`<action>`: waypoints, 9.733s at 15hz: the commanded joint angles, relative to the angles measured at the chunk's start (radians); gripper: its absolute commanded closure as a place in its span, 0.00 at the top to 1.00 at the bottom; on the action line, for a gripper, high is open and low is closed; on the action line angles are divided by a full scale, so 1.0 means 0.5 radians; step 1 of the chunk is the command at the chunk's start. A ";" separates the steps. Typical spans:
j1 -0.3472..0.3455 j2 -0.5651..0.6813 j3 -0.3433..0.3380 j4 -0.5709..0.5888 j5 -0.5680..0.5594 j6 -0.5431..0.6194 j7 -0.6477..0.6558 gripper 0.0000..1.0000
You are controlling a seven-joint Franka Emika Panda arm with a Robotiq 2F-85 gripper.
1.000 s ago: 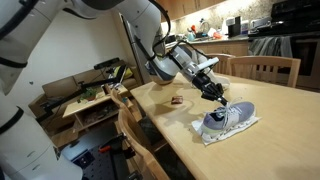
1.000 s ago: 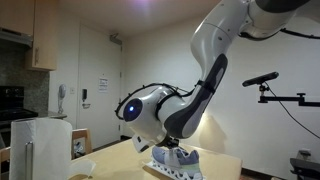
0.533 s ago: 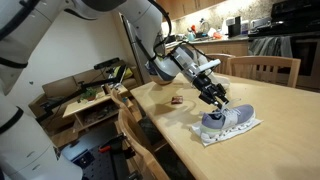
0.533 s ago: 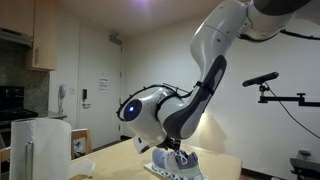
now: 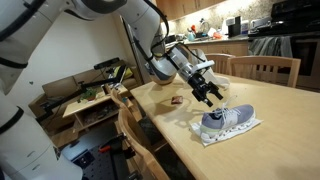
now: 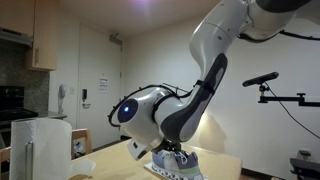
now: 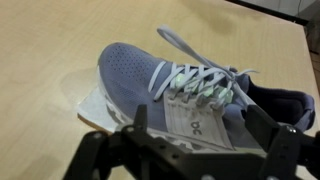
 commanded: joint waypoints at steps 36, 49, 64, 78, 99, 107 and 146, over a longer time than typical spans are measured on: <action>-0.167 -0.125 -0.054 -0.144 -0.288 0.468 0.087 1.00; -0.018 -0.168 -0.059 -0.188 -0.416 0.419 0.355 1.00; -0.151 -0.068 -0.067 -0.134 -0.335 0.452 0.291 1.00; -0.193 -0.057 -0.050 -0.134 -0.240 0.480 0.229 0.84; -0.037 -0.163 -0.076 -0.221 -0.262 0.320 0.345 0.01; 0.060 -0.160 -0.063 -0.178 -0.256 0.189 0.331 0.01; -0.018 -0.026 -0.054 0.002 -0.010 0.140 0.042 0.90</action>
